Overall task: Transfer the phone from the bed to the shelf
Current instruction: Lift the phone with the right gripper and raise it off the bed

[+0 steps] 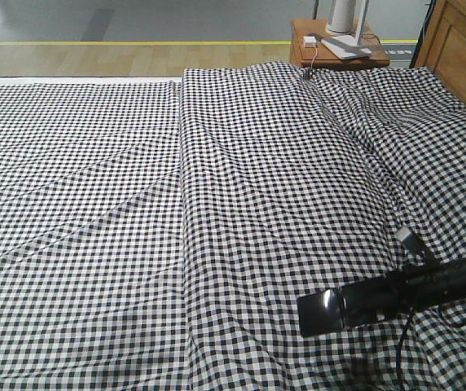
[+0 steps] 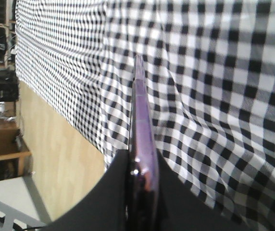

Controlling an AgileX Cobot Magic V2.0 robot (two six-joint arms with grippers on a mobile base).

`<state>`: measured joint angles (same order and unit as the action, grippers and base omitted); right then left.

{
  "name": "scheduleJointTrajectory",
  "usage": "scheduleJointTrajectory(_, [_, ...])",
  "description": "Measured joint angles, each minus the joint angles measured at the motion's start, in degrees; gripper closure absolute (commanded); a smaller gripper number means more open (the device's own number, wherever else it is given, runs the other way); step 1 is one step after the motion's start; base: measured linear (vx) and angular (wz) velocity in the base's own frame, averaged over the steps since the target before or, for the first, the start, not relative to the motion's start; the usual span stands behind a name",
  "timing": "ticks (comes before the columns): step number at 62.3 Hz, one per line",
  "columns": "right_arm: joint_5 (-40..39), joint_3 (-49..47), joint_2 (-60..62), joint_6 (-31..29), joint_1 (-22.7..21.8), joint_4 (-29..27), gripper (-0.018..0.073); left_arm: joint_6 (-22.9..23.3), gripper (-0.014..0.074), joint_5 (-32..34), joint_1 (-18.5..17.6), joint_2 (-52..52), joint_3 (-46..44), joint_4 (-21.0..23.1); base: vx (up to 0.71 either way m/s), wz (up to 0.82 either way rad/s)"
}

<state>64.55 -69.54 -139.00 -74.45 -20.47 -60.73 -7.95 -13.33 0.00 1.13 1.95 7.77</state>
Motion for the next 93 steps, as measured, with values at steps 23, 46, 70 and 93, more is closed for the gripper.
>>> scheduleJointTrajectory(23, [1.09, 8.27, 22.10, 2.65, 0.01, 0.72, 0.0564, 0.00, 0.0596, 0.00, 0.00, 0.00, 0.00, 0.00, 0.00, 0.00])
scheduleJointTrajectory(46, [2.02, 16.21, 43.37, 3.08, 0.06, 0.61, 0.0563, 0.00, 0.0596, 0.00, 0.00, 0.00, 0.00, 0.00, 0.00, 0.00])
scheduleJointTrajectory(70, [3.34, 16.63, 60.47, 6.97, 4.65, -1.49, 0.0561, 0.00, 0.0596, 0.00, 0.00, 0.00, 0.00, 0.00, 0.00, 0.00])
scheduleJointTrajectory(93, [4.18, 16.83, 62.25, 12.16, 23.22, -4.07, 0.0561, 0.00, 0.0596, 0.00, 0.00, 0.00, 0.00, 0.00, 0.00, 0.00])
